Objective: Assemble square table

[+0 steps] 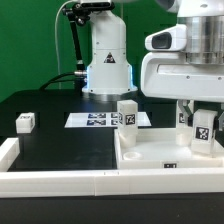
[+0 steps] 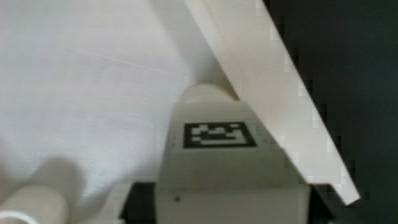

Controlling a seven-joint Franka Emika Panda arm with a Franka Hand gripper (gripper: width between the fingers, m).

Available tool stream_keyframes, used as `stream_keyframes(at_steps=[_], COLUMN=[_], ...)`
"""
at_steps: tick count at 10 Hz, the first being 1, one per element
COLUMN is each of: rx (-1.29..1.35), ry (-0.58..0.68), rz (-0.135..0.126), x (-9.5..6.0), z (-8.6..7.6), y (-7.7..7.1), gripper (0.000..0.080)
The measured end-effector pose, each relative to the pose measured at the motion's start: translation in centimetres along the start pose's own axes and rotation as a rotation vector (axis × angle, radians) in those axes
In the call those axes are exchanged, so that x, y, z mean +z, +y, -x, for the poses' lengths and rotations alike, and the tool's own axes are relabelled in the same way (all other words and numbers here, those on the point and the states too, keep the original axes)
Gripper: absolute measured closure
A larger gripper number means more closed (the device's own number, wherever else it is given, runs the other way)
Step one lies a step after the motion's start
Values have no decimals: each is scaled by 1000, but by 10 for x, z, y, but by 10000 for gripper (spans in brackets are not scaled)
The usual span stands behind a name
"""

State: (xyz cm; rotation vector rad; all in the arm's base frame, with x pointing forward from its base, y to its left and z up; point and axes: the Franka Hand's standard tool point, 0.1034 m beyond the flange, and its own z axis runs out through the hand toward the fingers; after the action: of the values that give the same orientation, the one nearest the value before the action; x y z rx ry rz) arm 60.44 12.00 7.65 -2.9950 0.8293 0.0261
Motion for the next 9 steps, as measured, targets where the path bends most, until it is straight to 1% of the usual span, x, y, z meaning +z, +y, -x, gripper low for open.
stream_keyframes(at_steps=[1,2,3,4,5,6,7,8,9], rx=[115,170,217,192,158,97,39,-47,-173], ry=[-3,-4,-4,-4,-5,-3,-2,-2,0], rz=[-4,-6,-6,-6,-5,-7,-8,-9,-11], x=[0,0,0,0,-1,-2,-2,-2,-1], z=[0,0,-1,0,0,0,2,4,5], y=[0,0,0,0,0,-1,-4,-6,-6], gripper=[509,509,509,509,337,201,201,162,162])
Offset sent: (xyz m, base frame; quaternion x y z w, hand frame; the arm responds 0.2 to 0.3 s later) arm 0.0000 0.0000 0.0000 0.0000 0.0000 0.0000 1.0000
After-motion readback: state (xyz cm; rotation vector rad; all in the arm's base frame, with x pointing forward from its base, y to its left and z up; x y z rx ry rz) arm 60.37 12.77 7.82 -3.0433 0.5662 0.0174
